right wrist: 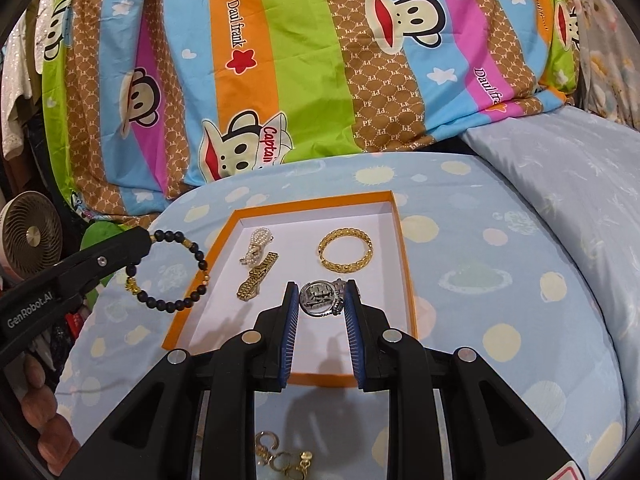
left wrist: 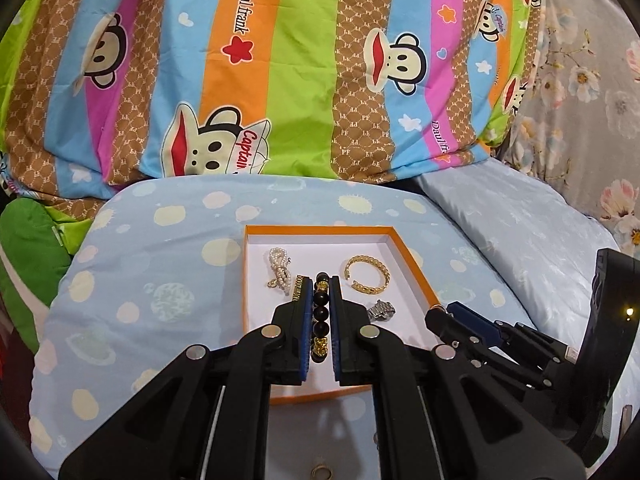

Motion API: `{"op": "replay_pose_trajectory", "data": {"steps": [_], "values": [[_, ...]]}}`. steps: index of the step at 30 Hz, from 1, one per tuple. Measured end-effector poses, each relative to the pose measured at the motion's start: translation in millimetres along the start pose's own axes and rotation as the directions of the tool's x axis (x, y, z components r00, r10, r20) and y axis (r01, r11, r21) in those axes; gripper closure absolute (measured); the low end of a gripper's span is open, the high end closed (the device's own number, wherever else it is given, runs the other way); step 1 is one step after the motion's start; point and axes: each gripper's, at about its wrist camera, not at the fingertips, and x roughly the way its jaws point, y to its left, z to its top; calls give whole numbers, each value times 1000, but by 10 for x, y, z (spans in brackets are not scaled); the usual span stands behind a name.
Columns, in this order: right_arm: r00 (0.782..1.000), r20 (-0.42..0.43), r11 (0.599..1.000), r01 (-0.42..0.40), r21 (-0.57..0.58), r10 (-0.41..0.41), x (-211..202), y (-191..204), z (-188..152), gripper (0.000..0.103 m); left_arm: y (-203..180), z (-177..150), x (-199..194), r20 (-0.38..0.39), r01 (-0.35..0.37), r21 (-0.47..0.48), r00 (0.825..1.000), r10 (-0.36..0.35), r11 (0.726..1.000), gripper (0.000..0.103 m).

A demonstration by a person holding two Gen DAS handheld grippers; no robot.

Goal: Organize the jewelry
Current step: 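Lift the bead bracelet and silver ring and carry both over the orange box, then release the ring with the right tool while the left tool releases the bracelet in the box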

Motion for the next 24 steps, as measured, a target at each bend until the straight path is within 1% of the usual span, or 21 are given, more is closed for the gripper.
{"op": "replay_pose_trajectory", "data": {"steps": [11, 24], "values": [[999, -48, 1000, 2, 26, -1, 331, -98, -54, 81, -2, -106, 349, -44, -22, 11, 999, 23, 1000, 96], [998, -59, 1000, 5, 23, -3, 438, -113, -74, 81, 32, -185, 545, -73, -29, 6, 997, 29, 1000, 96]]}}
